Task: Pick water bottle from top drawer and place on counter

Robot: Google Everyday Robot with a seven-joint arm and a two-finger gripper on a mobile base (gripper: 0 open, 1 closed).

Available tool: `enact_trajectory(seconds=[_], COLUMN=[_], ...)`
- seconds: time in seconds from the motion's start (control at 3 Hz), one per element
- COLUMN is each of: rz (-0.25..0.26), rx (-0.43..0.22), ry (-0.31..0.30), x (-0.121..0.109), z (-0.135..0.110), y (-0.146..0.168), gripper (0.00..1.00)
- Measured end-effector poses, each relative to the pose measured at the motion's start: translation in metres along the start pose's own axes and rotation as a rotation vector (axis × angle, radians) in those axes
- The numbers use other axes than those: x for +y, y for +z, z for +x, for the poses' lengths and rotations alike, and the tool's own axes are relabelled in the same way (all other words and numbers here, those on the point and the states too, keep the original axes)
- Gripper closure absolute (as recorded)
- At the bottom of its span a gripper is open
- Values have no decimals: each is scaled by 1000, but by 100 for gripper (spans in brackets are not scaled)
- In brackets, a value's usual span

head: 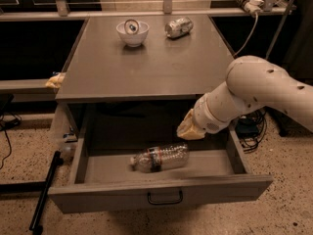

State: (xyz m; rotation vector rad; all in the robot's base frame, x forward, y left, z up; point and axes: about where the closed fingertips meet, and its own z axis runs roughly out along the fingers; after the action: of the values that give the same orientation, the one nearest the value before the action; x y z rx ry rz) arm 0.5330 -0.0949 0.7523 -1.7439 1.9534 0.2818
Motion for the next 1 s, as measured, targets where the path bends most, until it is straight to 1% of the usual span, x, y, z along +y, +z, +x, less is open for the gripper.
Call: enact_trajectory(seconds=[0.33,0.67,1.0], rz=[15,29,39], rx=[62,85,85], ry=[-40,-68,-69], x=[3,1,-3], z=[5,11,18], y=[8,19,29], gripper=[100,100,81])
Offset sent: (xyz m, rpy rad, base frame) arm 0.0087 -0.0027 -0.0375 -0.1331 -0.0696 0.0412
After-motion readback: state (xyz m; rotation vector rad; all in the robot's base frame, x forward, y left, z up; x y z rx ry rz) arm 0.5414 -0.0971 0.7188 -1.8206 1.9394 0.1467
